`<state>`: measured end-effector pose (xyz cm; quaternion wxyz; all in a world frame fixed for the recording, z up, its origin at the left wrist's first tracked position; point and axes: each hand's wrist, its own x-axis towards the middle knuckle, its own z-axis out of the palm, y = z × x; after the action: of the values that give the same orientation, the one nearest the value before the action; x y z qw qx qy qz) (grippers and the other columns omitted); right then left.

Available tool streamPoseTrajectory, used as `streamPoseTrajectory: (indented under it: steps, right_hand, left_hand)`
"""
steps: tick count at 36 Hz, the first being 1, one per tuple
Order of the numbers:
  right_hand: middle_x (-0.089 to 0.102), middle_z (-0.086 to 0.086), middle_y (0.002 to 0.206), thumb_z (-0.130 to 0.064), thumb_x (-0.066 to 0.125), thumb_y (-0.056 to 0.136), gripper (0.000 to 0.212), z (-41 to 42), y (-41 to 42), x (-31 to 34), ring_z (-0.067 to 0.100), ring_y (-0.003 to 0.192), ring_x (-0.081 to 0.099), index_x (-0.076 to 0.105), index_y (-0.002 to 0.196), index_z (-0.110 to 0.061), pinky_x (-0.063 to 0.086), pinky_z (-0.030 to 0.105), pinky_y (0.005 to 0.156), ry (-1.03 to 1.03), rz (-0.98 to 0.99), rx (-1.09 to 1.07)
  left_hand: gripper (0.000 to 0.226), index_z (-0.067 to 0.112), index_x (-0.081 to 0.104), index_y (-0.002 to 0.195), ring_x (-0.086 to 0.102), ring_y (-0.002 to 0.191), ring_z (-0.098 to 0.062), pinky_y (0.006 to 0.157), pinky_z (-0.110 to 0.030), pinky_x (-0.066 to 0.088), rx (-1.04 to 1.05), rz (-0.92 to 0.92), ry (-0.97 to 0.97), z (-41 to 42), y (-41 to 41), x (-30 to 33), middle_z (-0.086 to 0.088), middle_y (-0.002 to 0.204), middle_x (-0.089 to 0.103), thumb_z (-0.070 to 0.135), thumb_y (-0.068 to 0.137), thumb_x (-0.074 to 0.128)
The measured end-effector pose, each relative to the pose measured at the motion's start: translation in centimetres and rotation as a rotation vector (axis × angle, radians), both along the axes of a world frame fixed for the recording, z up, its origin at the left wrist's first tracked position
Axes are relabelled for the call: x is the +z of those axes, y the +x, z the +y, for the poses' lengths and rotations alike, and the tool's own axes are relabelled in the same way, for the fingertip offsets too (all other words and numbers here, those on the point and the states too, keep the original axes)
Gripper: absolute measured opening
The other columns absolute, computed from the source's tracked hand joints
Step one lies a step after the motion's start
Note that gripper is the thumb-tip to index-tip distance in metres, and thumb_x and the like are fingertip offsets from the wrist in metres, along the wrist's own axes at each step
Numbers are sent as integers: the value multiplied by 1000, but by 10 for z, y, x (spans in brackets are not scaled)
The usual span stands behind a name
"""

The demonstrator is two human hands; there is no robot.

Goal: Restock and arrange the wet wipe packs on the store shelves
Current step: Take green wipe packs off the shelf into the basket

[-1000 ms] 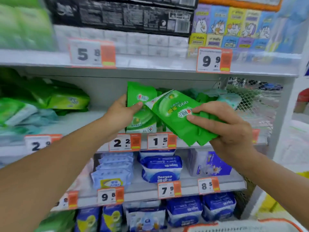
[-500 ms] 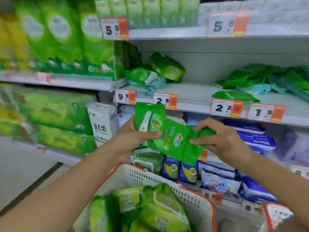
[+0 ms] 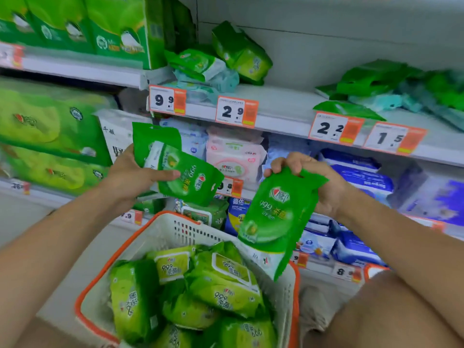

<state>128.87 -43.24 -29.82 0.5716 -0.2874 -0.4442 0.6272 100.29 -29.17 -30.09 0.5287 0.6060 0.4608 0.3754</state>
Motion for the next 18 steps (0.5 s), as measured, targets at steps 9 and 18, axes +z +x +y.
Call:
streamPoseTrajectory:
  steps: [9,18]
  right_hand:
    - [58,13,79,-1,64,60,16,18,-30,-21,28,78,62,56,48,-9,56,42,85,-154,222,165]
    - [46,12,67,1,35,75,33,27,-79,-30,24,68,55,42,45,-10,57,42,82,-367,119,-200]
  left_hand:
    - [74,22,60,115,72,98,-14,87,-31,54,-135,-43,-40,-18,29,-2,2,107,75,12,48,89]
    - [80,19,50,120,62,106,-17,92,-35,54,203,168,159,-3,6,-16,4,115,63,18,54,96]
